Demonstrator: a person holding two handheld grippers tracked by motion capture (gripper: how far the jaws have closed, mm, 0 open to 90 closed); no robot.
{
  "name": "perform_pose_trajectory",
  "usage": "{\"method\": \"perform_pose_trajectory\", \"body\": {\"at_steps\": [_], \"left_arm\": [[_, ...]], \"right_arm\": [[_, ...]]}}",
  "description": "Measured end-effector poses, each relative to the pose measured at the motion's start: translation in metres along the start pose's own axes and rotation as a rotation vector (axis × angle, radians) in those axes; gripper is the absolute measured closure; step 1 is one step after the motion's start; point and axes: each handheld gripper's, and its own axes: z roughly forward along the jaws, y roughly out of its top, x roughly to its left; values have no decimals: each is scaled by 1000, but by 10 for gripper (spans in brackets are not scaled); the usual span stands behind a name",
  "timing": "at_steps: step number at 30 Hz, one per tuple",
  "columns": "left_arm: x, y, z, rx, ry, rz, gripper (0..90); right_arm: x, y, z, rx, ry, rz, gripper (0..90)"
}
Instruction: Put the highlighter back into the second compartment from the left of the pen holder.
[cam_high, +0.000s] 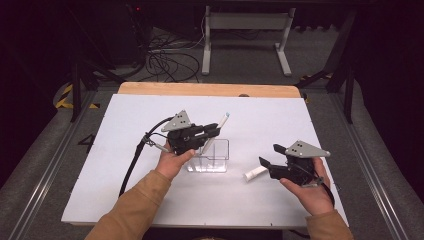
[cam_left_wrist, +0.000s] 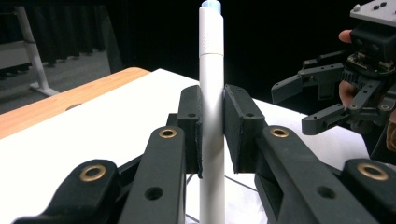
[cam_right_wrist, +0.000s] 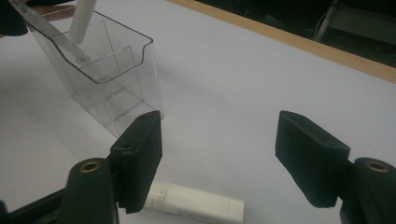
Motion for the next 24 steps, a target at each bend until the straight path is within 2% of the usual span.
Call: {"method": "perform_pose_trajectory", "body": {"at_steps": [1, 3, 6, 8, 16, 21, 24], "left_arm": [[-1, 0, -1, 4, 6, 4, 770], [-2, 2, -3, 1, 22, 16, 702], [-4, 5, -8, -5, 24, 28, 621], [-5, 7, -13, -12, 17, 18, 564], [-11, 17, -43, 3, 31, 36, 391], [-14, 20, -61, -12, 62, 45, 346], [-16, 20, -69, 2, 80, 47, 336]], "right_arm": [[0, 0, 0, 0, 0, 0, 327], [0, 0, 0, -1, 0, 0, 327], [0, 0, -1, -1, -1, -3, 327], [0, 0, -1, -1, -1, -2, 326], [-1, 1, -2, -1, 3, 3, 324], [0, 1, -1, 4, 9, -2, 321], [0, 1, 0, 6, 9, -5, 320]]}}
